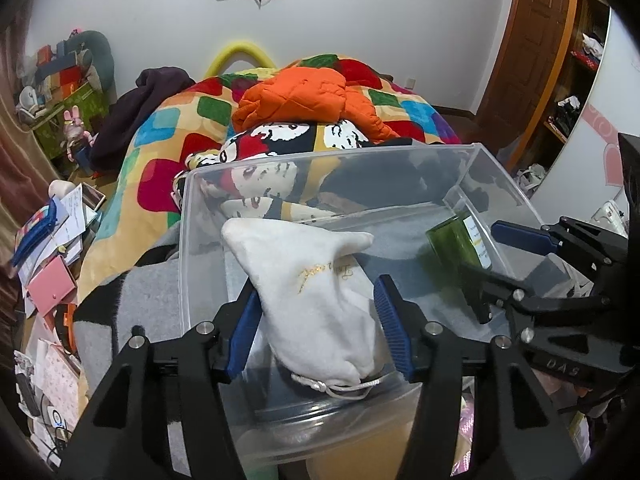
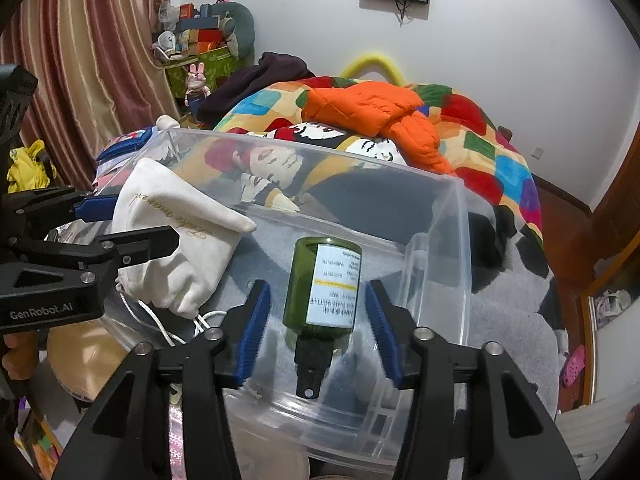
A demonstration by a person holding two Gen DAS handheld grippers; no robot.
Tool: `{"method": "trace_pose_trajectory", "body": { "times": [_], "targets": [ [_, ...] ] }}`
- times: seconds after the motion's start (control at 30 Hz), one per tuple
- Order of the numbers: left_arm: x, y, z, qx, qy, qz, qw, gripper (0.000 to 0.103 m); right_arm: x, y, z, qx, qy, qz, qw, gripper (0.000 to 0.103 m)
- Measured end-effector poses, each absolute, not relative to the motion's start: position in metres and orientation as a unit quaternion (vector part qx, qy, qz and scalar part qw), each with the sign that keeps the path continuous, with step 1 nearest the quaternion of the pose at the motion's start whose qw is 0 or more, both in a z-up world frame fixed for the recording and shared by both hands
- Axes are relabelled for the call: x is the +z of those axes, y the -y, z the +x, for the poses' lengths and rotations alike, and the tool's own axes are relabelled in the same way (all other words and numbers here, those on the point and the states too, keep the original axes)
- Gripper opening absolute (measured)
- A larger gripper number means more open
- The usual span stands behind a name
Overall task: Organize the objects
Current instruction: 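Open both grippers to drop the bottle and pouch into the box, then move both grippers back toward the items beside the box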
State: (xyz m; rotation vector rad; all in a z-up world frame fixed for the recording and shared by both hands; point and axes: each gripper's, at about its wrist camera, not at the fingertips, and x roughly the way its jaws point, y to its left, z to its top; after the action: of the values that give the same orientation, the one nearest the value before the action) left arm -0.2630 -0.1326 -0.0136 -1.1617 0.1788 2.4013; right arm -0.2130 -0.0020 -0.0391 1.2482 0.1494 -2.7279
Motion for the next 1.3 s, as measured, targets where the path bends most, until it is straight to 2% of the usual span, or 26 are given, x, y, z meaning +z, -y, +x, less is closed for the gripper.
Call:
{"method": "trace_pose_trajectory", "body": {
  "times": [0.17, 0.37, 0.47, 0.7, 1.1, 1.3],
  "targets": [
    [-0.009, 0.136, -0.259, 0.875, -0.060, -0.419, 0.235, 0.062, -0.035, 0.006, -0.205, -0.912, -0.061, 0.402, 0.063, 0.062],
    [0.004, 0.140, -0.250, 0.884, -0.056, -0.400, 0.235, 0.070, -0.028, 0.007, -0.195, -0.917, -0.063, 0.390, 0.062, 0.063],
    [0.013, 0.142, -0.245, 0.891, -0.053, -0.386, 0.233, 0.074, -0.020, 0.007, -0.190, -0.922, -0.058, 0.379, 0.060, 0.073],
    [0.030, 0.145, -0.233, 0.899, -0.052, -0.367, 0.234, 0.075, 0.004, 0.002, -0.172, -0.937, -0.041, 0.343, 0.058, 0.081],
    [0.054, 0.159, -0.199, 0.916, -0.059, -0.325, 0.228, 0.086, 0.037, -0.007, -0.137, -0.951, -0.015, 0.304, 0.058, 0.082],
    [0.062, 0.172, -0.184, 0.915, -0.047, -0.322, 0.237, 0.087, 0.047, -0.012, -0.116, -0.955, -0.013, 0.290, 0.056, 0.083]
  ]
}}
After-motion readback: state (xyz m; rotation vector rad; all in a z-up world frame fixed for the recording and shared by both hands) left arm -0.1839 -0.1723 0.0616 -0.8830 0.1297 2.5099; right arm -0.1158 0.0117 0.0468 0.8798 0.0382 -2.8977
